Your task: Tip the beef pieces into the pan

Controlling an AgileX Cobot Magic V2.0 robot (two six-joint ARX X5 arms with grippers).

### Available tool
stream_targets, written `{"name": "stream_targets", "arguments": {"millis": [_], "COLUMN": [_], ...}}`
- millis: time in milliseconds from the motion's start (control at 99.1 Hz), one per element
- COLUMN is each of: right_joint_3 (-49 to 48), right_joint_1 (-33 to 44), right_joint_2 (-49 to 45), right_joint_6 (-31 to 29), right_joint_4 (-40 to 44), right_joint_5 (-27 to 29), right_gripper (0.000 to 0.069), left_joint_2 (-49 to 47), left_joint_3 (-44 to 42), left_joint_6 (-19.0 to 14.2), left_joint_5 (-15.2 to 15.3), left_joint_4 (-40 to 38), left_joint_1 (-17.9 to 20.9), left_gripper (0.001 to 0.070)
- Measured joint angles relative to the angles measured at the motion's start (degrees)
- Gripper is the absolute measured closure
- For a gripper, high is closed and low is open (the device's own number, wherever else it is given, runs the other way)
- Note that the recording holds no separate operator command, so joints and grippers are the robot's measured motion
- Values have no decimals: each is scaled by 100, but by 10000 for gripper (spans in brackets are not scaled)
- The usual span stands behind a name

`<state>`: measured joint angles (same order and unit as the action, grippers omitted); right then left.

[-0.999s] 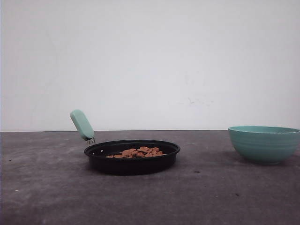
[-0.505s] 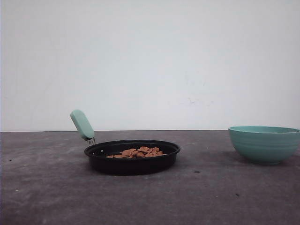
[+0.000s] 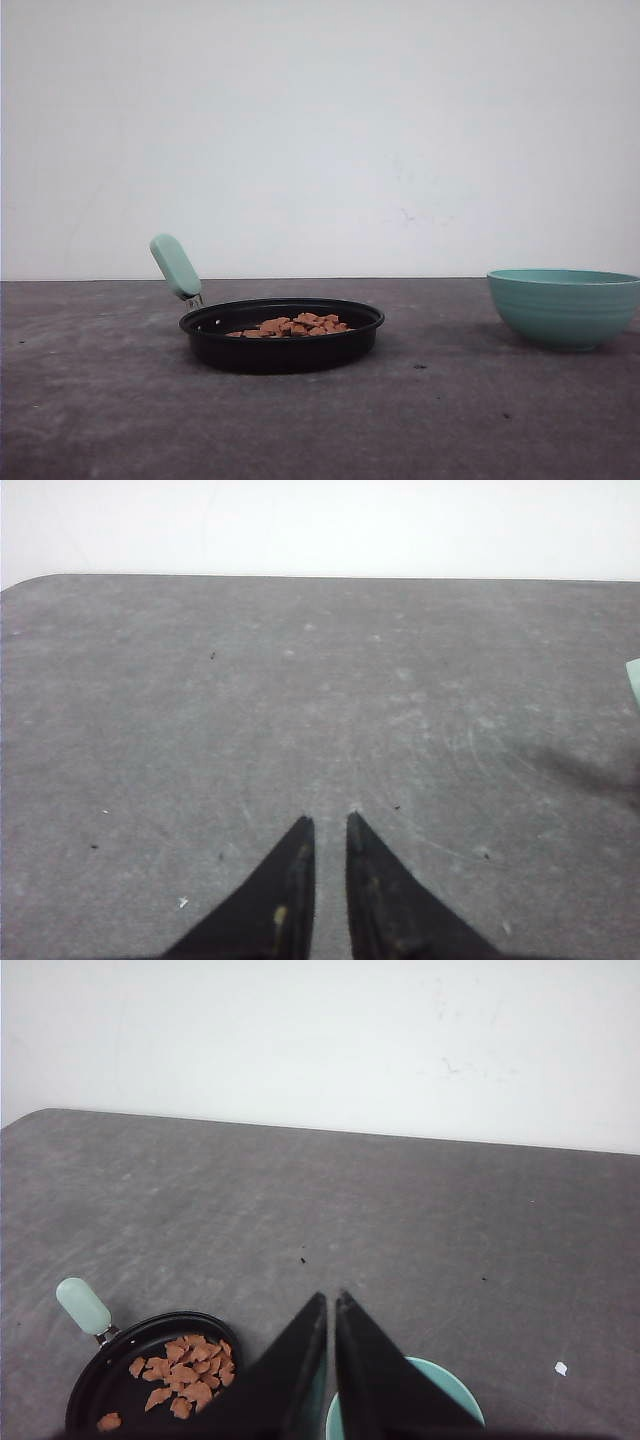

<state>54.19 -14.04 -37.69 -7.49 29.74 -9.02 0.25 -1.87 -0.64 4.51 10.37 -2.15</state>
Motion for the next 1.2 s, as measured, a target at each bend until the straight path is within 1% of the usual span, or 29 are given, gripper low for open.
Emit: {"name": "stream_targets", "arguments": {"millis": [798, 919, 999, 1201], "right_joint_3": [0, 0, 0, -20], "right_joint_1": [0, 17, 90, 726], "right_joint_2": [0, 2, 68, 417], "right_joint_6": [11, 229, 463, 1025], "right_joint_4": [0, 0, 2, -17], "right_joint_5": [0, 35, 181, 289], "right_gripper": [679, 679, 679, 679], "left_joint_2": [0, 0, 0, 0], "left_joint_3": [0, 0, 0, 0], "left_joint_6": [-2, -2, -2, -2], "left_joint_5": [-2, -2, -2, -2], "left_joint_4": [2, 2, 2, 2], "left_joint_1": [0, 0, 0, 0], "left_gripper": [679, 679, 679, 679]}}
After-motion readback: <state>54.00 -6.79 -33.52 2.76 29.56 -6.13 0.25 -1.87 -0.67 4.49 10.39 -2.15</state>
